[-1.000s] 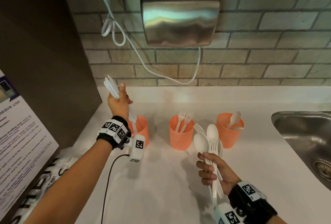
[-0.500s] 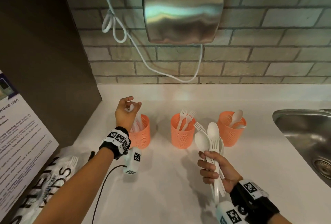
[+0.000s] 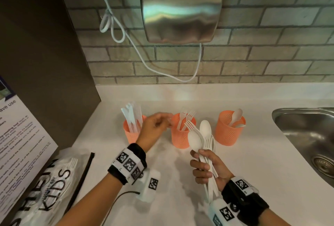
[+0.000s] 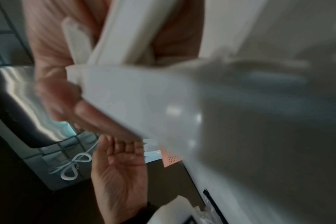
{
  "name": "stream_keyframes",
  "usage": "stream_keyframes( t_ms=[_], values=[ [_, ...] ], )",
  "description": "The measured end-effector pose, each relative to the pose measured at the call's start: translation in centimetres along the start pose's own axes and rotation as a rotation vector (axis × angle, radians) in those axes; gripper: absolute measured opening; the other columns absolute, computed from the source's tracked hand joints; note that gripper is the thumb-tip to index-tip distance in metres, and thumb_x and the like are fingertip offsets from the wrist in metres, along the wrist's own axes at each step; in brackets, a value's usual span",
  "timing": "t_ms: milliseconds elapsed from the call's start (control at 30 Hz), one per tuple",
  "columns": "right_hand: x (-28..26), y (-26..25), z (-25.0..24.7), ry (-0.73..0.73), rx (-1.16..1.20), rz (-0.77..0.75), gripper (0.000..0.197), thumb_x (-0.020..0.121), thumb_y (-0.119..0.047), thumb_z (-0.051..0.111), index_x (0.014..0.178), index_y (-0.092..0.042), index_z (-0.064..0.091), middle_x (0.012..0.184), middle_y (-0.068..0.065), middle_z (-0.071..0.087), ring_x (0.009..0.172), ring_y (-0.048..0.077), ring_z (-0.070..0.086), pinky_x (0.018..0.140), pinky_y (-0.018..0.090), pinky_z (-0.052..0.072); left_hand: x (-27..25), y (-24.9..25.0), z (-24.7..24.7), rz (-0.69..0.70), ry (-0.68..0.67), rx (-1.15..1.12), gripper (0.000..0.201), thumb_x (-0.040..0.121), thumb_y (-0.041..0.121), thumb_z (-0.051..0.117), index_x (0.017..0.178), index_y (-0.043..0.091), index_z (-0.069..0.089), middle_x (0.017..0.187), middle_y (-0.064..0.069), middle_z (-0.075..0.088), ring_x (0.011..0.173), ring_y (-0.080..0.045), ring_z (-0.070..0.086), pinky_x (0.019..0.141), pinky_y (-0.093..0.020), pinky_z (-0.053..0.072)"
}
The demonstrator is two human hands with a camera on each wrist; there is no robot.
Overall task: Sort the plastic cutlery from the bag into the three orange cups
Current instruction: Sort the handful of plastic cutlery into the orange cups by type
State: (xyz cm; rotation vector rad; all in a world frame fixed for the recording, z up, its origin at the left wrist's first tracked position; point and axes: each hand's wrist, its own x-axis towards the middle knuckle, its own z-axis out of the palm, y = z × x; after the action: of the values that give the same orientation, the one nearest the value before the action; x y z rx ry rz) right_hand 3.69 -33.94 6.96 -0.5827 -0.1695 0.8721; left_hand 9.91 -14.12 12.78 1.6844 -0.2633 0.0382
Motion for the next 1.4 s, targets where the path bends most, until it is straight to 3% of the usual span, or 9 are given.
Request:
stream_keyframes(
  t_ms=[200, 400, 600, 767, 833, 967, 1067, 1267, 1400],
  values=[
    [0.0, 0.4, 0.3, -0.050, 0.053, 0.016, 0.016, 0.090, -0.026, 0.052, 0.085, -0.013, 0.060, 0.056, -0.004, 0.058, 0.046, 0.008, 0.056, 0.047, 0.020, 0.046, -3.0, -1.0, 4.8, -0.312, -0.190, -0.193, 0.018, 0.097, 0.019, 0.045, 0.101, 0.016, 0.062, 0.084, 0.002, 0.067, 0.067, -0.002, 0.064, 0.061, -0.015, 0.049],
    [-1.2, 0.8, 0.6, 0.065, -0.065, 0.036, 0.012, 0.076, -0.029, 0.069, 0.075, -0.019, 0.062, 0.048, -0.006, 0.051, 0.040, 0.005, 0.047, 0.042, 0.017, 0.041, -2.6, -0.6, 5.9, -0.394, -0.054, -0.369, 0.017, 0.092, 0.014, 0.053, 0.077, 0.017, 0.058, 0.075, -0.001, 0.057, 0.066, -0.011, 0.052, 0.062, -0.022, 0.041],
    [-2.2, 1.4, 1.3, 0.211, -0.220, 0.083, 0.024, 0.060, -0.029, 0.080, 0.063, -0.021, 0.057, 0.044, -0.007, 0.042, 0.035, 0.005, 0.037, 0.037, 0.017, 0.036, -0.5, 1.0, 4.0, -0.245, 0.247, -0.532, 0.015, 0.100, 0.017, 0.037, 0.107, 0.007, 0.046, 0.067, -0.001, 0.071, 0.059, -0.010, 0.067, 0.054, -0.021, 0.054],
    [-2.4, 1.4, 1.5, 0.243, -0.253, 0.093, 0.025, 0.057, -0.030, 0.081, 0.062, -0.021, 0.058, 0.044, -0.007, 0.041, 0.034, 0.005, 0.036, 0.036, 0.017, 0.035, 0.6, 2.3, 1.8, -0.195, 0.475, -0.574, 0.011, 0.095, 0.014, 0.049, 0.089, 0.021, 0.043, 0.055, 0.001, 0.048, 0.037, -0.004, 0.045, 0.039, -0.016, 0.036],
    [-2.3, 1.3, 1.5, 0.258, -0.238, 0.087, 0.027, 0.055, -0.030, 0.082, 0.064, -0.019, 0.058, 0.044, -0.006, 0.040, 0.034, 0.006, 0.036, 0.036, 0.018, 0.035, -0.2, 2.2, 1.7, -0.170, 0.375, -0.421, 0.014, 0.093, 0.010, 0.052, 0.084, 0.020, 0.048, 0.059, 0.002, 0.040, 0.036, -0.001, 0.034, 0.035, -0.014, 0.025],
    [-2.2, 1.0, 1.5, 0.267, -0.200, 0.092, 0.031, 0.054, -0.029, 0.083, 0.068, -0.018, 0.058, 0.044, -0.006, 0.040, 0.034, 0.006, 0.035, 0.035, 0.018, 0.034, -3.3, 1.3, 2.9, -0.113, 0.010, -0.101, 0.020, 0.088, -0.002, 0.053, 0.093, 0.014, 0.064, 0.051, 0.014, 0.050, 0.043, 0.000, 0.035, 0.040, -0.008, 0.028],
    [-2.2, 1.0, 1.5, 0.245, -0.187, 0.109, 0.028, 0.057, -0.030, 0.081, 0.069, -0.018, 0.060, 0.045, -0.007, 0.041, 0.035, 0.006, 0.036, 0.036, 0.017, 0.035, -4.4, 0.3, 3.7, -0.088, -0.177, -0.039, 0.020, 0.084, 0.000, 0.063, 0.101, 0.010, 0.067, 0.066, -0.001, 0.049, 0.056, 0.000, 0.045, 0.056, -0.006, 0.038],
    [-2.2, 1.8, 1.8, 0.278, -0.252, 0.140, 0.035, 0.055, -0.035, 0.083, 0.074, -0.018, 0.059, 0.047, -0.007, 0.042, 0.037, 0.005, 0.036, 0.038, 0.017, 0.036, -4.4, -0.2, 3.6, -0.090, -0.155, -0.007, 0.011, 0.082, 0.003, 0.065, 0.079, 0.013, 0.062, 0.077, 0.005, 0.064, 0.072, -0.001, 0.059, 0.073, -0.014, 0.047],
    [-2.3, 1.9, 2.1, 0.383, -0.318, 0.119, 0.035, 0.058, -0.032, 0.074, 0.081, -0.016, 0.054, 0.047, -0.007, 0.041, 0.037, 0.006, 0.035, 0.039, 0.017, 0.034, -4.0, 0.5, 3.7, -0.082, -0.063, -0.038, 0.005, 0.093, 0.009, 0.053, 0.089, 0.012, 0.055, 0.066, 0.008, 0.059, 0.050, 0.005, 0.052, 0.052, -0.008, 0.041]
  ],
)
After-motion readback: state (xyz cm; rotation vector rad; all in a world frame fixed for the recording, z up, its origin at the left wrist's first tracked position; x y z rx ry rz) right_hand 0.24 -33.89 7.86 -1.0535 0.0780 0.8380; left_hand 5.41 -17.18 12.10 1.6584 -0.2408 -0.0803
